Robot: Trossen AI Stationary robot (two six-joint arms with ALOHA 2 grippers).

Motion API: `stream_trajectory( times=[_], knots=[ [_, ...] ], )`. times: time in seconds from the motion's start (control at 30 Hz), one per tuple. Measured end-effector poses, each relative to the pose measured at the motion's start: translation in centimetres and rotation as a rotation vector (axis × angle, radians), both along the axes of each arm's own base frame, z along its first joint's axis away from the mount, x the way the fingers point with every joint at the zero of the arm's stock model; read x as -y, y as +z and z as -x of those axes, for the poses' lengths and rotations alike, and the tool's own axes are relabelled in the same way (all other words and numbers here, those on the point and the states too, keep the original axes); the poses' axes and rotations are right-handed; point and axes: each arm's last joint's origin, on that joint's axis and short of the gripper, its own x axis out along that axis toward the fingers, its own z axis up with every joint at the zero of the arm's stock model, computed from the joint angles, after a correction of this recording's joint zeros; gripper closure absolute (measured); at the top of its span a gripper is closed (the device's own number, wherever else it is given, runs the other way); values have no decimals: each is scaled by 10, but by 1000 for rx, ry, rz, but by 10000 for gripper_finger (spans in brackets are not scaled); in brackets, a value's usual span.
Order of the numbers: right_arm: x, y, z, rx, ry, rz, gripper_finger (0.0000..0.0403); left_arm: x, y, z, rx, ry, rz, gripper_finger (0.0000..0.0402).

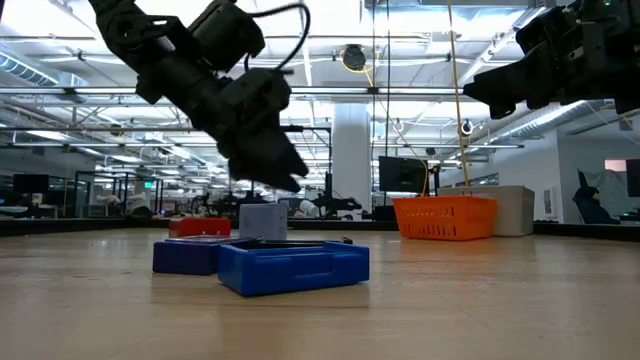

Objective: Pick & Place Office items
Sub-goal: Put the blue charger adapter into the orange bin

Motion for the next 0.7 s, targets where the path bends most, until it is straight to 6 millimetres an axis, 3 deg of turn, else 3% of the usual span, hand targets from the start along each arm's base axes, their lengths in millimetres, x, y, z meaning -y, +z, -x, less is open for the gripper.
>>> stream_trajectory(
  times=[0.13,0.4,0.7],
  knots=[
    [0,0,0,0,0,0,259,0,1,-1,19,-53,-82,151],
    [0,0,0,0,0,0,259,-7,-9,7,-119,-99,-255,151],
    [0,0,0,-2,0,-1,259,-22,1,11,-111,-81,-309,151]
  ],
)
